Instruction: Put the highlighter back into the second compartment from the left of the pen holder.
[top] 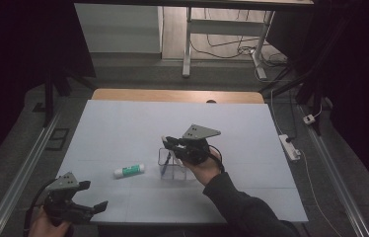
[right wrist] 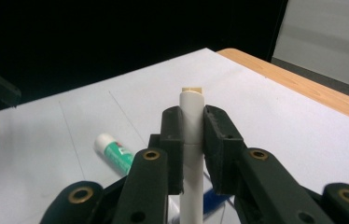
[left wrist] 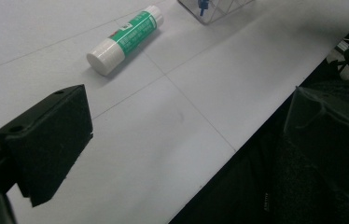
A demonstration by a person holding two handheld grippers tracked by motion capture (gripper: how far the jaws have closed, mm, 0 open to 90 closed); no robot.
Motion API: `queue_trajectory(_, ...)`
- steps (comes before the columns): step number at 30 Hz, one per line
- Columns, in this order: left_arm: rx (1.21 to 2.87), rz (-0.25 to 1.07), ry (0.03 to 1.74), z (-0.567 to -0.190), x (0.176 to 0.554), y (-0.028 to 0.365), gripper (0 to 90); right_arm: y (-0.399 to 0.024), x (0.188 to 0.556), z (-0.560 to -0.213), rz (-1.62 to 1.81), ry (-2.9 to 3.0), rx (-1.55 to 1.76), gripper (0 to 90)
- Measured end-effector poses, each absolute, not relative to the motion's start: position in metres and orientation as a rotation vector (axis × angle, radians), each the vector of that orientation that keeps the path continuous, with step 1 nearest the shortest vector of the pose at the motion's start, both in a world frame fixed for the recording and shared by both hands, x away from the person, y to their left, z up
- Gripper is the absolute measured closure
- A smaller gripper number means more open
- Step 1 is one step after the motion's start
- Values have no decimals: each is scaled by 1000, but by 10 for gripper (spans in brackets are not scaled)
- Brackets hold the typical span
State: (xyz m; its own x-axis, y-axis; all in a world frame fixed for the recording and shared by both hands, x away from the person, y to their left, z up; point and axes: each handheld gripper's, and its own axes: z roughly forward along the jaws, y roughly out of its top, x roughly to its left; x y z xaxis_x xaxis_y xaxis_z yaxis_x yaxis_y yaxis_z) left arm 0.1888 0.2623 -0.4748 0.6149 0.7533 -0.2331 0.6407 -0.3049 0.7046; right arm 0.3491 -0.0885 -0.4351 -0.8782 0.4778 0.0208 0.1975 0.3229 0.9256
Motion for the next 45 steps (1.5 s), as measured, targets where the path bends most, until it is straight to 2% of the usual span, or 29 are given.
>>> queue_trajectory(15, 2031, 179, 1095, -475, 189, 263, 12, -104, 344, -422, 1533, 2369, 675, 517)
queue_trajectory(34, 2020, 178, 1096, -474, 188, 264, 3, -175, 322, -418, 1390, 2475, 869, 106)
queue_trajectory(39, 2015, 173, 1097, -474, 189, 264, 1, -202, 309, -427, 1302, 2487, 926, 28)
queue_trajectory(45, 2011, 175, 1098, -474, 189, 264, 0, -226, 294, -432, 1219, 2455, 935, 0)
